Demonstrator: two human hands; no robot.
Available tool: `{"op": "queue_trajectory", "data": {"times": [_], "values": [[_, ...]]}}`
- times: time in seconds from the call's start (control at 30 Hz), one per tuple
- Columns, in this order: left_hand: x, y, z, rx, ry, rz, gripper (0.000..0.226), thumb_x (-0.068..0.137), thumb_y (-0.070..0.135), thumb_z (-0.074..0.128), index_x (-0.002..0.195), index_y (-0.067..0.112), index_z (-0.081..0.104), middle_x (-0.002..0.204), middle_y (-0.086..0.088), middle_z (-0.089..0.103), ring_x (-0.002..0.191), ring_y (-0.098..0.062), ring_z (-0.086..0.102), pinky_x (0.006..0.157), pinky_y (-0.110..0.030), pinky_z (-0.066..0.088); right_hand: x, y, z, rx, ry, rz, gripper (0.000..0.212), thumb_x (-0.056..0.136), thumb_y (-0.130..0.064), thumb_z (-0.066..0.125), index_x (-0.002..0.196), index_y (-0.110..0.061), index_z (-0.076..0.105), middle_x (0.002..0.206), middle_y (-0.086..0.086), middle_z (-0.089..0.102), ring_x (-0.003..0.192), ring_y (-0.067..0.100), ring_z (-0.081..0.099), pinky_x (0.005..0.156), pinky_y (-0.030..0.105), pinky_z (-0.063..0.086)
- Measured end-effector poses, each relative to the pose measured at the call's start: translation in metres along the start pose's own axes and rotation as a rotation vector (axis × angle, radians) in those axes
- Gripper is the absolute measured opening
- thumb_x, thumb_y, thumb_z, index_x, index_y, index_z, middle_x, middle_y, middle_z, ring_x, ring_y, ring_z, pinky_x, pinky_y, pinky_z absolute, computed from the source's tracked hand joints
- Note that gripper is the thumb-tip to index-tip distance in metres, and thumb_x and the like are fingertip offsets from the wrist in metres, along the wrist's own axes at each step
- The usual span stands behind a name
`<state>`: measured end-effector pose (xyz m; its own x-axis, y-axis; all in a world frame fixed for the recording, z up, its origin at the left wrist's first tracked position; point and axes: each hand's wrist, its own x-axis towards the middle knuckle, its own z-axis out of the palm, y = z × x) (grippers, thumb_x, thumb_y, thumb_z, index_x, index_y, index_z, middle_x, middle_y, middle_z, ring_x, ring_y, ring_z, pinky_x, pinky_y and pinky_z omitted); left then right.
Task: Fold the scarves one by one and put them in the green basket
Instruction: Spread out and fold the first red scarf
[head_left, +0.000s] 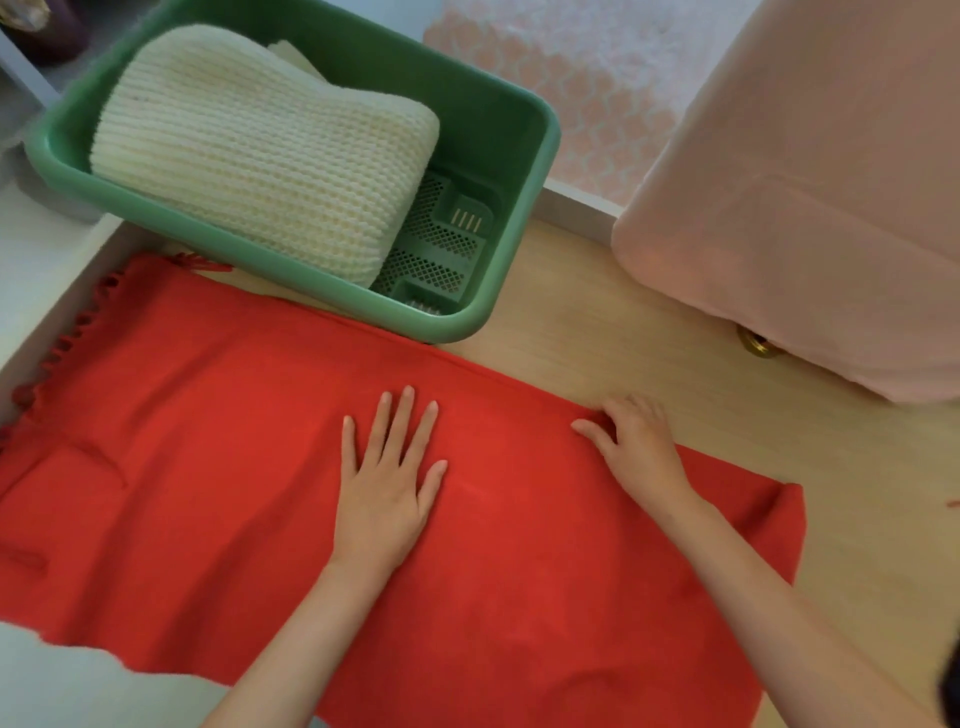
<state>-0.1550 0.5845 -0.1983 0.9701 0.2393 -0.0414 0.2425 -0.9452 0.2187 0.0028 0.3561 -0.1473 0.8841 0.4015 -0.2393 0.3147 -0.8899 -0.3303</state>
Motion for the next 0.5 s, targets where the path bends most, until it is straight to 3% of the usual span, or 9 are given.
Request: {"op": "queue_trajectory", "data": {"times": [0.07, 0.17, 0.27, 0.37, 0.43, 0.5], "values": [[0.000, 0.001, 0.001, -0.002, -0.002, 0.000, 0.060, 0.096, 0.046, 0.028, 0.151, 0.022, 0.027, 0.160, -0.004, 0.017, 0.148, -0.023, 0.013, 0.117, -0.055, 0.010, -0.016, 0.007, -0.003, 0.035, 0.104, 0.022, 0.049, 0.086, -0.053, 0.047, 0.114, -0.016, 0.062, 0.113, 0.004, 0.058, 0.110, 0.026, 0.048, 0.095, 0.031, 0.027], [0.000, 0.011, -0.001, 0.007, 0.003, -0.015, 0.057, 0.097, 0.037, 0.028, 0.149, 0.014, 0.032, 0.158, -0.011, 0.023, 0.147, -0.028, 0.015, 0.115, -0.058, 0.012, -0.058, 0.029, -0.012, 0.027, 0.315, 0.165, 0.051, 0.086, -0.047, 0.046, 0.127, -0.019, 0.054, 0.135, 0.007, 0.049, 0.122, 0.029, 0.041, 0.104, 0.041, 0.025], [-0.007, 0.048, -0.005, -0.047, 0.019, 0.093, 0.055, 0.096, 0.031, 0.030, 0.147, 0.011, 0.037, 0.157, -0.012, 0.026, 0.147, -0.028, 0.016, 0.114, -0.056, 0.015, -0.110, 0.050, -0.019, 0.122, 0.455, 0.479, 0.061, 0.085, -0.043, 0.063, 0.135, -0.014, 0.045, 0.144, 0.013, 0.037, 0.131, 0.033, 0.032, 0.109, 0.047, 0.022], [-0.019, 0.099, 0.001, -0.135, -0.058, 0.230, 0.054, 0.096, 0.033, 0.032, 0.146, 0.013, 0.039, 0.157, -0.008, 0.027, 0.147, -0.024, 0.018, 0.114, -0.052, 0.016, -0.154, 0.060, -0.009, 0.275, 0.421, 0.776, 0.089, 0.073, -0.037, 0.079, 0.142, -0.007, 0.032, 0.144, 0.020, 0.032, 0.132, 0.032, 0.028, 0.112, 0.049, 0.023], [-0.025, 0.122, 0.011, -0.131, -0.133, 0.261, 0.056, 0.096, 0.037, 0.032, 0.147, 0.014, 0.038, 0.158, -0.007, 0.024, 0.147, -0.022, 0.017, 0.114, -0.051, 0.016, -0.173, 0.068, 0.001, 0.442, 0.398, 0.863, 0.080, 0.073, -0.030, 0.081, 0.137, -0.005, 0.039, 0.133, 0.020, 0.044, 0.120, 0.032, 0.044, 0.105, 0.046, 0.036], [-0.028, 0.130, 0.020, -0.086, -0.166, 0.264, 0.059, 0.096, 0.040, 0.030, 0.149, 0.015, 0.033, 0.159, -0.007, 0.020, 0.148, -0.021, 0.016, 0.115, -0.051, 0.016, -0.183, 0.076, 0.006, 0.664, 0.368, 0.939, 0.047, 0.079, -0.017, 0.076, 0.119, -0.006, 0.056, 0.117, 0.019, 0.060, 0.097, 0.027, 0.059, 0.090, 0.040, 0.047]]}}
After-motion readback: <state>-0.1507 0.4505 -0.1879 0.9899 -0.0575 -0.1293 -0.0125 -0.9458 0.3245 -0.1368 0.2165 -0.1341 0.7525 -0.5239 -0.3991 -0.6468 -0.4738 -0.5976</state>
